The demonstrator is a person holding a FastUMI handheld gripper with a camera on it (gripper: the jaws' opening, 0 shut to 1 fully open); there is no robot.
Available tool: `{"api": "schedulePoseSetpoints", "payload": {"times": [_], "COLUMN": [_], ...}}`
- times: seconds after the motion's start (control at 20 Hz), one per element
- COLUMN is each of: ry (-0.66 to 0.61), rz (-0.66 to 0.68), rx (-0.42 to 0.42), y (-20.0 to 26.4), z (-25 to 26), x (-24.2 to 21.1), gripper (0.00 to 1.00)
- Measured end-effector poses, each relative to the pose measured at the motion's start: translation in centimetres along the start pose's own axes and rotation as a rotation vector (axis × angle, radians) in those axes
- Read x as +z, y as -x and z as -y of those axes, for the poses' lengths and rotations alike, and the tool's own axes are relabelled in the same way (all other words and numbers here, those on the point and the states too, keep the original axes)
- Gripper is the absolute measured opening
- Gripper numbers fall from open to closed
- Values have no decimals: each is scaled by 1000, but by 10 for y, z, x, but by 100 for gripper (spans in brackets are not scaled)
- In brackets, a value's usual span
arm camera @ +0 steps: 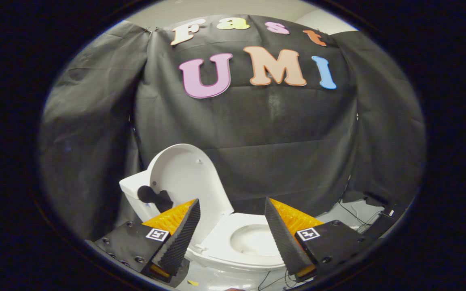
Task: Open the toilet lid.
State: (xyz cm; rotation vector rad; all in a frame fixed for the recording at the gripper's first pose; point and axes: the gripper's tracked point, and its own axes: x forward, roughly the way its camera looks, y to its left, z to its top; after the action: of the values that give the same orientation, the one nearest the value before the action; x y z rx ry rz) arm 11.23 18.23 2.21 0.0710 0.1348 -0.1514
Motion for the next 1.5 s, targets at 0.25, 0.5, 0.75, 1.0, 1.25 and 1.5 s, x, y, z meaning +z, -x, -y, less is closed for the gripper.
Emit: {"api": "schedulePoseSetpoints", "payload": {"times": [0.25,0.5,0.75,1.0,1.25,1.5], "ry": [78,238,201,145,129,105], "rz": [-11,-57,4,-6,16,-20], "rx": [-30,-24,-3,5,5,-11], "y": [4,16,27,23,22,24], "z": [53,91,99,103,110,130], "x": [5,-8,-15,-21,-19,-39], "gripper": [98,99,99,99,99,99]}}
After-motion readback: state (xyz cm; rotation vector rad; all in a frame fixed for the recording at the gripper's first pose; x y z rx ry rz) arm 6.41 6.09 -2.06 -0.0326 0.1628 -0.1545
